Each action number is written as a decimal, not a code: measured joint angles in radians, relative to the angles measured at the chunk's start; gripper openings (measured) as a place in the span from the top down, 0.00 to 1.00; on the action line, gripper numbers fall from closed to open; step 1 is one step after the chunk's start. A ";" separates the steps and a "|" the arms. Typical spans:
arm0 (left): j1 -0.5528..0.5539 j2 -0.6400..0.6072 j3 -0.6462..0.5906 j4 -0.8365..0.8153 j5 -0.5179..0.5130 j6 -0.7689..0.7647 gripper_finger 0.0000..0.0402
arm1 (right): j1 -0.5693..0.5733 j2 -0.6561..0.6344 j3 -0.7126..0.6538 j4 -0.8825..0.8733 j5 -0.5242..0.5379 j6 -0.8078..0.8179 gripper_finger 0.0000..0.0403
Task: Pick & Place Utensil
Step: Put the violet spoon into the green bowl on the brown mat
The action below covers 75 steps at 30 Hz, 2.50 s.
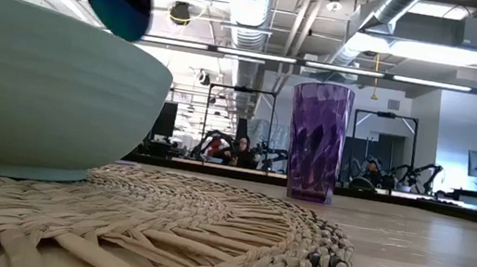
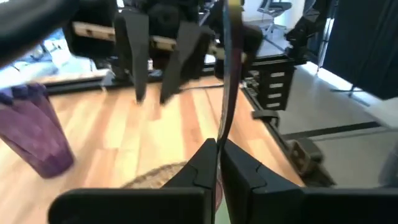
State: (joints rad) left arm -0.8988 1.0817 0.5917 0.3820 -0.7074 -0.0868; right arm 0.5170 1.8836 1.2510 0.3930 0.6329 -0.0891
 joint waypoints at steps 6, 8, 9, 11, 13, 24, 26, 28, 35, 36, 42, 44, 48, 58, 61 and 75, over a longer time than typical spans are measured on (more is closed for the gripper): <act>-0.050 0.000 -0.045 0.001 -0.014 -0.026 0.98 | -0.008 0.000 0.000 0.006 -0.004 -0.021 0.85; -0.047 0.000 -0.079 -0.007 -0.024 -0.026 0.97 | -0.018 0.000 0.000 0.004 -0.004 -0.001 0.85; -0.046 0.000 -0.096 -0.005 -0.024 -0.026 0.98 | -0.022 0.000 0.000 0.004 -0.005 0.008 0.85; -0.038 0.000 -0.128 -0.001 -0.023 -0.024 0.98 | -0.028 0.000 0.001 0.006 -0.005 0.010 0.85; -0.036 0.000 -0.153 -0.003 -0.025 -0.023 0.98 | -0.033 0.000 0.001 0.003 -0.011 0.010 0.85; -0.036 0.000 -0.195 0.008 0.043 -0.022 0.97 | -0.079 0.001 0.001 -0.032 -0.348 0.172 0.85; -0.036 0.000 -0.195 0.008 0.046 -0.023 0.96 | -0.089 0.002 0.001 -0.051 -0.346 0.207 0.85; -0.036 0.000 -0.195 0.008 0.052 -0.023 0.94 | -0.097 0.002 0.001 -0.062 -0.346 0.212 0.85; -0.036 0.000 -0.196 0.008 0.053 -0.023 0.93 | -0.106 0.003 0.001 -0.075 -0.347 0.258 0.89; -0.036 0.000 -0.196 0.008 0.053 -0.023 0.93 | -0.105 0.003 0.001 -0.081 -0.347 0.258 0.91; -0.036 0.000 -0.196 0.010 0.051 -0.023 0.92 | -0.100 0.108 0.001 0.036 -0.342 0.275 0.99; -0.036 0.000 -0.196 0.015 0.051 -0.024 0.92 | -0.099 0.145 0.001 0.074 -0.338 0.270 0.99; -0.036 0.000 -0.196 0.019 0.050 -0.025 0.92 | -0.100 0.168 0.010 0.085 -0.337 0.270 0.99; -0.036 0.000 -0.196 0.024 0.050 -0.024 0.92 | -0.120 0.167 0.012 -0.028 -0.318 0.341 1.00; -0.036 0.000 -0.196 0.031 0.050 -0.024 0.92 | -0.119 0.168 0.012 -0.028 -0.320 0.351 1.00; -0.036 0.000 -0.196 0.054 0.050 -0.023 0.92 | -0.118 0.167 0.012 -0.062 -0.321 0.353 1.00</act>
State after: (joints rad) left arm -0.9352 1.0817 0.3962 0.4358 -0.6579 -0.1101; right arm 0.3985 2.0502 1.2633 0.3306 0.3115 0.2638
